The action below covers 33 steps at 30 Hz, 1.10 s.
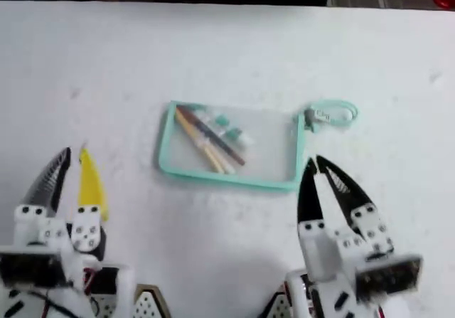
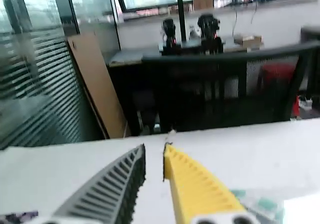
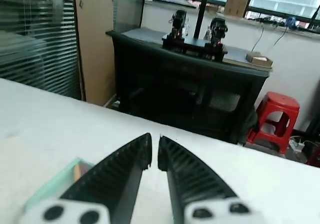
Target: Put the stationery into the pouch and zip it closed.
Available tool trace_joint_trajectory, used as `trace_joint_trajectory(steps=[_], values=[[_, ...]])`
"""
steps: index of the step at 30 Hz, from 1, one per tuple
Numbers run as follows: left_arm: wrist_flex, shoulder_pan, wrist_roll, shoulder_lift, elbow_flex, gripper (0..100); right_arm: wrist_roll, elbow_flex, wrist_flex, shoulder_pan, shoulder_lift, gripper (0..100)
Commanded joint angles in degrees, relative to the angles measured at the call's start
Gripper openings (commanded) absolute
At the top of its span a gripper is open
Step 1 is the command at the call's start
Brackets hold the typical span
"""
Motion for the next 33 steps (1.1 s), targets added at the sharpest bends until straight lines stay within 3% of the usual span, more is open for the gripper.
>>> trace_joint_trajectory(steps=[1, 7, 14, 23, 29, 31, 33], values=[[-2.29, -0.57, 0.7, 0.04, 7.56, 9, 0.18, 5.71, -3.74, 0.04, -0.84, 1.8], [-3.78, -0.4, 0.7, 0.04, 26.2, 9, 0.18, 26.11, -10.86, 0.13, -0.66, 1.8], [-19.08, -0.31, 0.79, 0.31, 50.2, 9, 0.26, 50.9, -25.89, 0.22, 0.13, 1.7], [-14.95, -0.22, 0.79, 0.22, 49.85, 9, 0.18, 50.81, -18.86, 5.14, 0.92, 1.8], [4.13, -0.13, 0.7, 0.22, 49.85, 9, 0.18, 50.81, -1.98, 5.93, 0.92, 1.8], [4.04, -0.31, 0.7, 0.4, 49.85, 9, 0.53, 50.81, 4.44, 5.85, 0.4, 1.7], [4.22, -0.13, 0.7, 0.4, 49.85, 9, 0.35, 50.73, 4.26, 5.85, 0.22, 1.7]])
